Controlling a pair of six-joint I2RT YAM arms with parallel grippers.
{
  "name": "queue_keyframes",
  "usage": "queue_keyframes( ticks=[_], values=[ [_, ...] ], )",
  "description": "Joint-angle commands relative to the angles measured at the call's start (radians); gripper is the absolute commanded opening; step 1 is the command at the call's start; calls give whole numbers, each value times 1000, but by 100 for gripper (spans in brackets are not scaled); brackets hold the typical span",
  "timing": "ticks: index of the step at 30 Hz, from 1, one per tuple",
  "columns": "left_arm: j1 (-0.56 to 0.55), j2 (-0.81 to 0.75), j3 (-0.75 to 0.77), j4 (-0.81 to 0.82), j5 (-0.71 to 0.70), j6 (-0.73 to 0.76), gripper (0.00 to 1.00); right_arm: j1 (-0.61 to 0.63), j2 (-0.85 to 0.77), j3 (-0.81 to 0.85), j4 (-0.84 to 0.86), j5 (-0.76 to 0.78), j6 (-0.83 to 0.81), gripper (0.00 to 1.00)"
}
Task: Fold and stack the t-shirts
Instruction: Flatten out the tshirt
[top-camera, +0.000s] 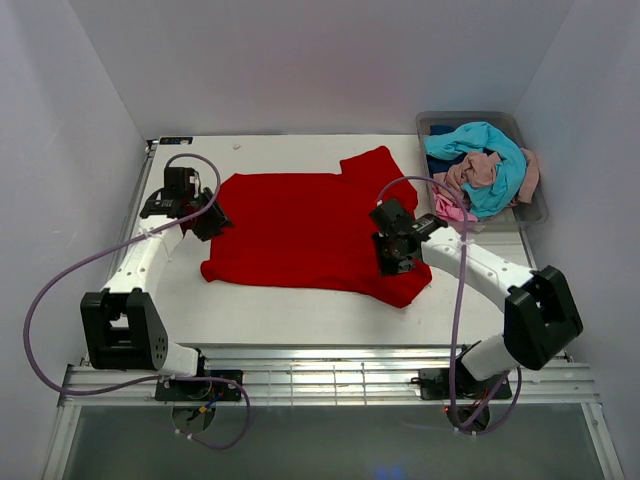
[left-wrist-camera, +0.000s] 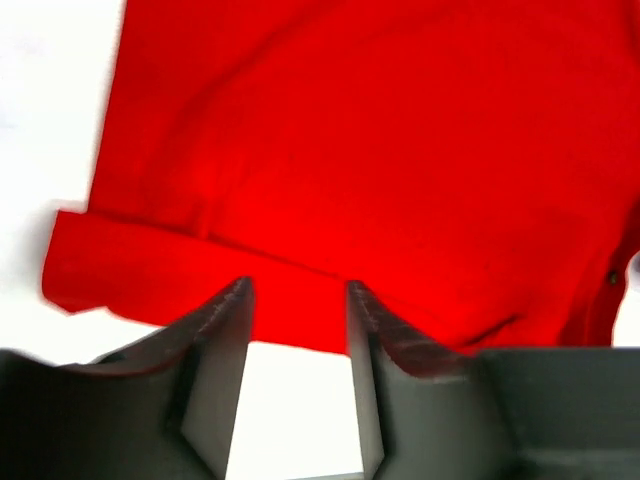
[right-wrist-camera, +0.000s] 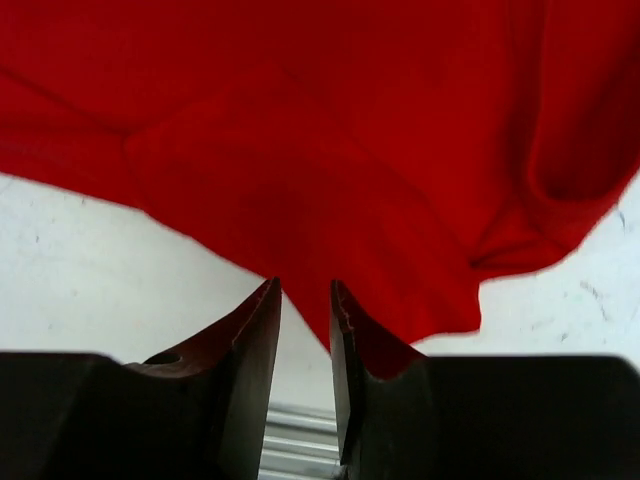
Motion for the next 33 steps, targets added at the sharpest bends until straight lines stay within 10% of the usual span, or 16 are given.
queue_keyframes(
  ticks=[1,33],
  values=[
    [-2,28,31,102,67,12,55,-13,71,67,131,63,-50,32],
    [-18,194,-56,193,99,33,65,-51,338,125,211,-66,-116,36]
  ],
)
